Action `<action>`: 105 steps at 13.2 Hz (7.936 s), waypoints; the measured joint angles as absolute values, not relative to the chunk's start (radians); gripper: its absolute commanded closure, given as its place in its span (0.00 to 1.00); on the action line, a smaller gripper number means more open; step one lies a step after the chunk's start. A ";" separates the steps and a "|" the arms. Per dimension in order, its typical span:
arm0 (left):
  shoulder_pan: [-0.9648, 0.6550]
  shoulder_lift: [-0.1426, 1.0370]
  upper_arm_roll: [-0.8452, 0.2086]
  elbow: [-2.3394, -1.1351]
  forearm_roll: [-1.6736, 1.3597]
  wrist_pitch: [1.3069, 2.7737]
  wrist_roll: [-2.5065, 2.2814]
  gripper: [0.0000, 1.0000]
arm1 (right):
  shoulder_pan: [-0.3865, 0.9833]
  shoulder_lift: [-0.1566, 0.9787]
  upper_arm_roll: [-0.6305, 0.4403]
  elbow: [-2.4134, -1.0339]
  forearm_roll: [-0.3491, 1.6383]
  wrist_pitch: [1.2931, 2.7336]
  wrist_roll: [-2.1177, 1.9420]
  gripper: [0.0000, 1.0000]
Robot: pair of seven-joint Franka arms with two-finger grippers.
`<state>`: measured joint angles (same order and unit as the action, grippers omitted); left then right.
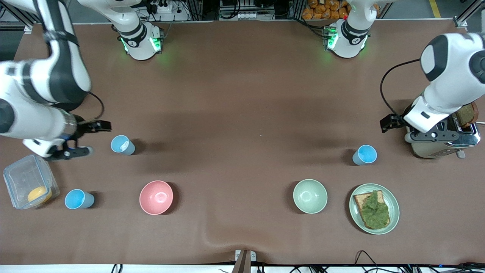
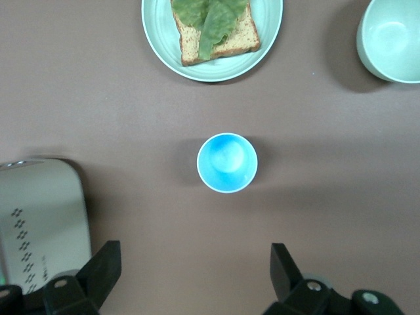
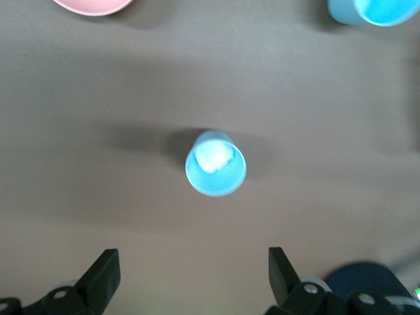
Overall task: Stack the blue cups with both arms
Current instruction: 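Reach the right gripper to a blue cup while the left gripper reaches another, then close the right gripper on its cup while the left gripper grasps its cup, then move the right gripper's cup to center while the left gripper lifts its cup, then open the right gripper and withdraw while the left gripper carries its cup, then lower the held blue cup into the center cup with the left gripper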
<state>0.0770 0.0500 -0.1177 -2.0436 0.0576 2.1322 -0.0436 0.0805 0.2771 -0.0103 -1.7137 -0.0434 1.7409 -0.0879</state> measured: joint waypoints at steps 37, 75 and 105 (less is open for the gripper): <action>0.124 0.407 -0.120 -2.040 0.058 2.439 -0.043 1.00 | 0.190 0.372 -0.004 -1.950 -0.028 2.089 0.012 1.00; -0.015 0.217 -0.491 -1.811 0.003 2.026 -0.843 1.00 | 0.320 0.478 -0.039 -1.368 0.126 1.600 0.312 0.00; -0.585 0.670 -0.369 -1.471 0.175 2.289 -1.486 0.00 | -0.017 0.067 -0.019 -1.516 0.031 1.566 0.071 0.00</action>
<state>-0.5851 0.6702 -0.3685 -1.4714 0.1749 2.2885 -1.4861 -0.0170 0.0667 -0.0187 -1.5156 0.0306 1.5660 0.0711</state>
